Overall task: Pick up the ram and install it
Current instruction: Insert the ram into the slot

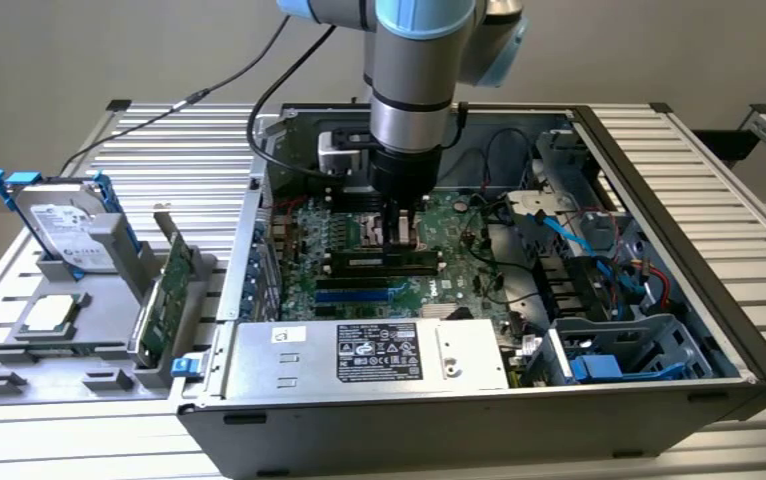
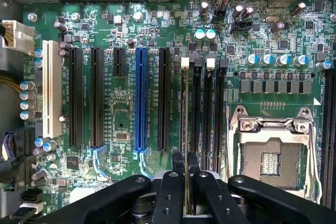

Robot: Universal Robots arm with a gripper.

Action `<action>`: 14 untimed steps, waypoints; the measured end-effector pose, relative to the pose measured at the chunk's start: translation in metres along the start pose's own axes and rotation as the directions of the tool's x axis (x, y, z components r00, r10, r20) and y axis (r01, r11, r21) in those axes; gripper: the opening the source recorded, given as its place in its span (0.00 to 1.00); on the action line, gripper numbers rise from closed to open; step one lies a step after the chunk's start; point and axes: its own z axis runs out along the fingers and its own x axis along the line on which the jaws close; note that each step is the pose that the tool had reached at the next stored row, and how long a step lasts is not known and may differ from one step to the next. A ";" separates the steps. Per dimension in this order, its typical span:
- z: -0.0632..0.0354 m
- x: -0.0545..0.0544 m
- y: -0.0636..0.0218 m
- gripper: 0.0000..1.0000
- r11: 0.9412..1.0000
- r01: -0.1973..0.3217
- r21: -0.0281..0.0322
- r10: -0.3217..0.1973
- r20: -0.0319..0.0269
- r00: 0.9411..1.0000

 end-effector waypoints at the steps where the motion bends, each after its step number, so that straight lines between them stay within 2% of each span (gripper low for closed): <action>1: 0.0002 0.000 0.0000 0.14 1.000 -0.001 0.000 0.001 0.000 1.000; 14: 0.0047 -0.003 0.0011 0.14 1.000 -0.008 -0.001 0.008 -0.001 1.000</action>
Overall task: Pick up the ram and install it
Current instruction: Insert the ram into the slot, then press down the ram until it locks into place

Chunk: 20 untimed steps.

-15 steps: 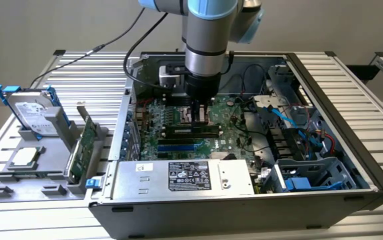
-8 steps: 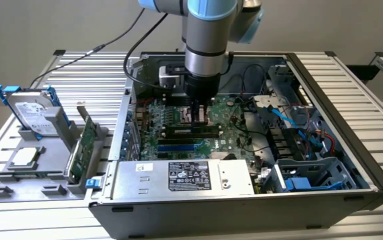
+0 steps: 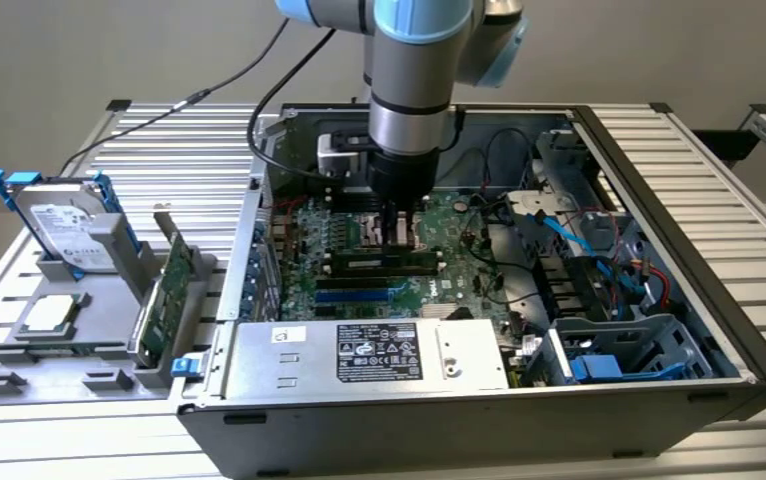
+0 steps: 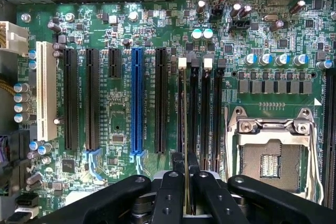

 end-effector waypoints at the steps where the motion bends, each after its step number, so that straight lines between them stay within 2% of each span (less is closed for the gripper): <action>1: 0.0003 0.000 0.0001 0.15 1.000 -0.001 0.000 0.001 0.000 1.000; 2: 0.0007 0.000 0.0001 0.15 1.000 -0.001 0.000 0.001 0.000 1.000; 3: 0.0009 -0.001 0.0001 0.21 1.000 -0.001 0.000 0.001 0.000 1.000; 4: 0.0010 -0.001 0.0000 0.21 1.000 -0.001 0.000 0.001 0.000 1.000; 8: 0.0001 -0.001 0.0001 0.45 1.000 -0.001 0.000 0.001 -0.001 1.000; 11: -0.0052 -0.001 0.0003 0.51 1.000 -0.002 -0.001 0.002 -0.001 1.000; 13: -0.0100 -0.001 0.0005 0.62 1.000 -0.002 -0.001 0.002 -0.001 1.000; 20: -0.0295 0.001 0.0013 0.62 1.000 -0.002 -0.002 0.002 -0.001 1.000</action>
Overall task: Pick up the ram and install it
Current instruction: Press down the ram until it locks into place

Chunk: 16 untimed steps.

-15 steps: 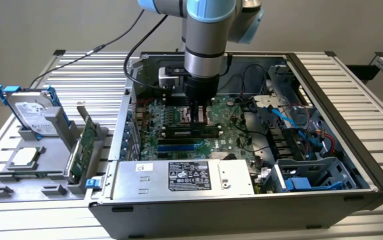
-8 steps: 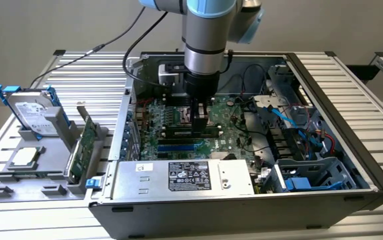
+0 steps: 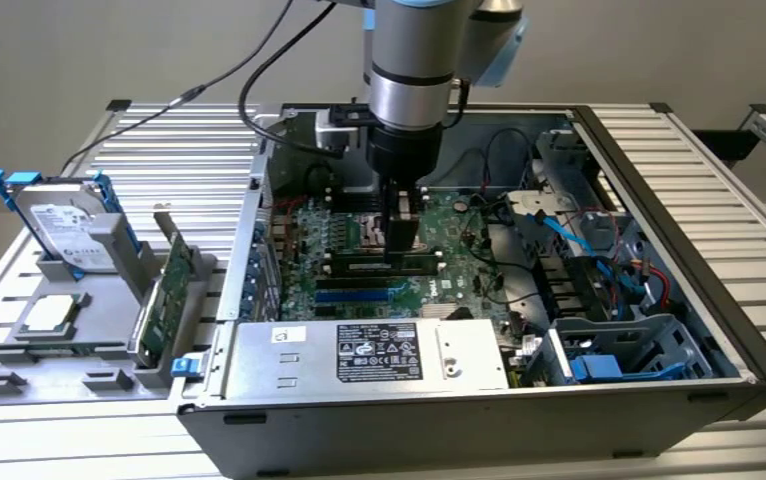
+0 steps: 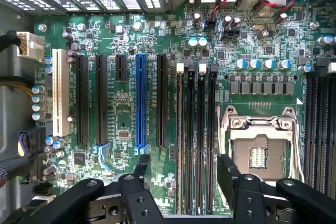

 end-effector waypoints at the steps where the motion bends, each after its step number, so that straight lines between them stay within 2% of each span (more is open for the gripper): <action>1: -0.0020 0.000 0.0001 0.62 1.000 0.000 0.000 0.000 0.000 1.000; 4: -0.0029 0.000 0.0001 0.62 1.000 0.000 -0.001 0.000 0.000 1.000; 5: -0.0029 0.000 0.0001 0.60 1.000 0.000 -0.001 0.000 0.000 1.000; 6: -0.0029 0.000 0.0001 0.54 1.000 0.000 -0.001 0.000 0.000 1.000; 7: -0.0029 0.000 0.0001 0.54 1.000 0.000 -0.001 0.000 0.000 1.000; 8: -0.0029 0.000 0.0001 0.42 1.000 0.000 -0.001 0.000 0.000 1.000; 9: -0.0029 0.000 0.0001 0.42 1.000 0.000 -0.001 0.000 0.000 1.000; 11: -0.0029 0.000 0.0001 0.30 1.000 0.000 -0.001 0.000 0.000 1.000; 14: -0.0029 0.000 0.0001 0.24 1.000 0.000 -0.001 0.000 0.000 1.000; 16: -0.0029 0.000 0.0001 0.13 1.000 0.000 -0.001 0.000 0.000 1.000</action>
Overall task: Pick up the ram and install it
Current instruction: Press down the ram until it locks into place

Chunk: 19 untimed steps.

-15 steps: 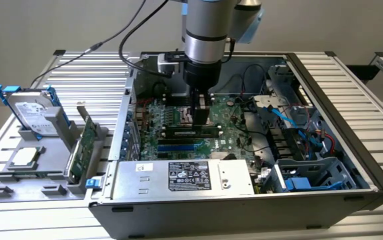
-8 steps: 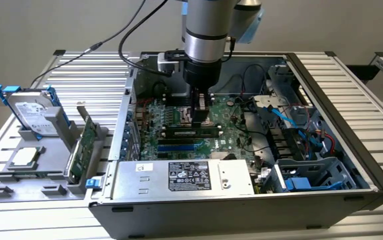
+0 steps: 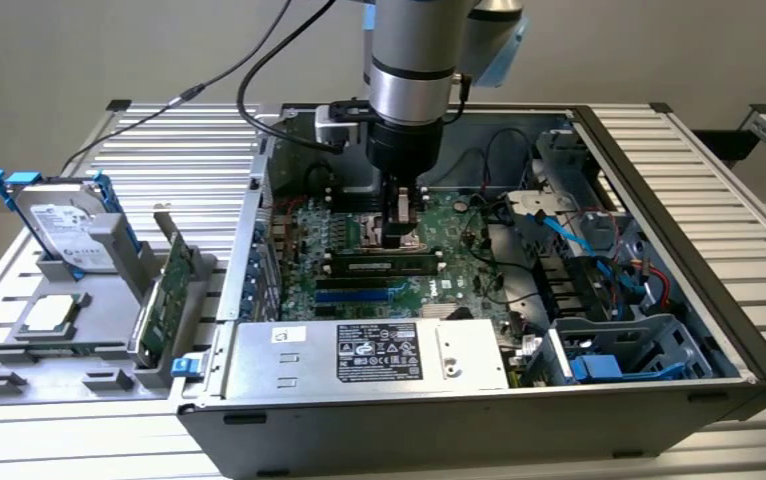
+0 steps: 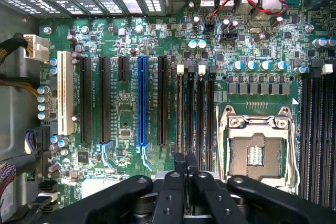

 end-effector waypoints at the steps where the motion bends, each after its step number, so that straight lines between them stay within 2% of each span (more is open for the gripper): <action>1: 0.0000 0.000 0.0000 0.13 1.000 0.000 0.000 0.000 0.000 1.000; 19: 0.0006 0.000 0.0001 0.11 1.000 0.000 0.000 0.000 0.000 1.000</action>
